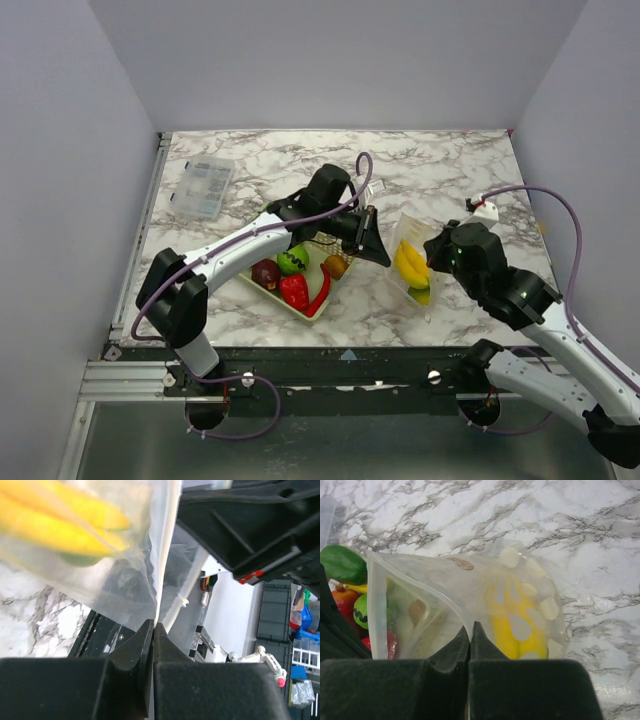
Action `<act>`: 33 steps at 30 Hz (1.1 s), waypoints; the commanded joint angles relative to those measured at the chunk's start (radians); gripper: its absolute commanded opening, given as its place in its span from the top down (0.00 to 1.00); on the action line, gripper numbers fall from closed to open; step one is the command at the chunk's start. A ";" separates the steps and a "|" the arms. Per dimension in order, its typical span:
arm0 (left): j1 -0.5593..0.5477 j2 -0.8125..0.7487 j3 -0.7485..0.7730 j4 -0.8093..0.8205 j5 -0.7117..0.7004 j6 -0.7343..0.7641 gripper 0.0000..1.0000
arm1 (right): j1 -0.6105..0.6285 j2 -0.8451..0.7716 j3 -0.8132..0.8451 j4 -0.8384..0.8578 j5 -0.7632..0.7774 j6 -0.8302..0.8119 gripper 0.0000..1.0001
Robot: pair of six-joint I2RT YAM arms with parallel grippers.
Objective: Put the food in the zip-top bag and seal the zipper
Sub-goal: Adjust the zipper food storage bag at the center of the board, then pick up the fake vegetable from the bin.
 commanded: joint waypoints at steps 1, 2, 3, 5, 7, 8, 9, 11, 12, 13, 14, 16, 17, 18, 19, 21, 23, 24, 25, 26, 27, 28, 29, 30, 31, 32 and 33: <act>0.014 0.007 0.041 -0.090 -0.064 0.082 0.92 | 0.003 -0.029 -0.003 -0.029 0.059 -0.010 0.99; 0.017 0.002 0.048 -0.095 -0.075 0.087 0.87 | 0.003 -0.033 -0.009 -0.027 0.054 -0.010 0.99; 0.024 -0.004 0.051 -0.103 -0.086 0.095 0.83 | 0.004 -0.035 -0.014 -0.024 0.051 -0.010 1.00; 0.041 -0.028 0.047 -0.116 -0.114 0.114 0.68 | 0.004 -0.036 -0.018 -0.029 0.049 -0.009 0.99; 0.062 -0.067 0.017 -0.123 -0.150 0.136 0.55 | 0.002 -0.034 -0.019 -0.025 0.049 -0.012 0.99; 0.072 -0.093 -0.002 -0.123 -0.164 0.151 0.48 | 0.004 -0.032 -0.019 -0.021 0.047 -0.015 0.99; 0.087 -0.116 -0.025 -0.127 -0.178 0.166 0.44 | 0.003 -0.030 -0.019 -0.020 0.044 -0.019 0.99; 0.116 -0.177 -0.069 -0.145 -0.219 0.194 0.37 | 0.003 -0.022 -0.023 -0.015 0.037 -0.024 0.99; 0.131 -0.211 -0.092 -0.151 -0.245 0.212 0.35 | 0.004 -0.019 -0.026 -0.012 0.032 -0.027 0.99; 0.143 -0.247 -0.121 -0.152 -0.269 0.231 0.32 | 0.004 -0.015 -0.030 -0.006 0.025 -0.028 0.99; 0.156 -0.277 -0.144 -0.160 -0.310 0.245 0.30 | 0.003 -0.013 -0.032 -0.001 0.020 -0.032 0.99; 0.176 -0.337 -0.186 -0.197 -0.418 0.273 0.27 | 0.003 -0.011 -0.036 0.008 0.013 -0.038 0.99; 0.182 -0.367 -0.205 -0.218 -0.474 0.292 0.25 | 0.003 -0.009 -0.036 0.010 0.015 -0.038 0.99; 0.187 -0.387 -0.222 -0.241 -0.546 0.306 0.24 | 0.003 -0.008 -0.037 0.010 0.014 -0.039 0.99; 0.189 -0.409 -0.237 -0.263 -0.630 0.315 0.23 | 0.004 -0.010 -0.036 0.007 0.013 -0.038 0.99; 0.198 -0.434 -0.255 -0.310 -0.810 0.318 0.20 | 0.004 -0.017 -0.035 0.006 0.007 -0.041 0.99; 0.220 -0.438 -0.272 -0.327 -0.941 0.306 0.16 | 0.003 -0.027 -0.037 0.013 0.002 -0.046 0.99; 0.234 -0.435 -0.275 -0.334 -0.970 0.283 0.15 | 0.002 -0.031 -0.038 0.016 0.000 -0.051 0.99; 0.255 -0.430 -0.279 -0.331 -0.985 0.263 0.15 | 0.002 -0.033 -0.036 0.016 -0.001 -0.055 0.99; 0.270 -0.426 -0.288 -0.322 -1.007 0.236 0.15 | 0.003 -0.033 -0.034 0.017 -0.003 -0.056 0.99; 0.290 -0.421 -0.301 -0.297 -1.020 0.215 0.14 | 0.003 -0.031 -0.034 0.016 -0.005 -0.058 0.99; 0.311 -0.419 -0.323 -0.264 -1.019 0.190 0.13 | 0.004 -0.030 -0.033 0.017 -0.009 -0.060 1.00; 0.344 -0.415 -0.338 -0.222 -0.993 0.161 0.12 | 0.003 -0.030 -0.035 0.018 -0.012 -0.060 0.99; 0.379 -0.405 -0.351 -0.186 -0.951 0.123 0.12 | 0.004 -0.029 -0.037 0.021 -0.015 -0.061 0.99; 0.401 -0.391 -0.355 -0.147 -0.926 0.089 0.11 | 0.004 -0.030 -0.040 0.025 -0.016 -0.062 0.99; 0.421 -0.370 -0.352 -0.123 -0.907 0.047 0.09 | 0.004 -0.031 -0.041 0.027 -0.017 -0.061 0.99; 0.433 -0.350 -0.340 -0.112 -0.895 0.006 0.09 | 0.003 -0.033 -0.041 0.026 -0.020 -0.061 0.99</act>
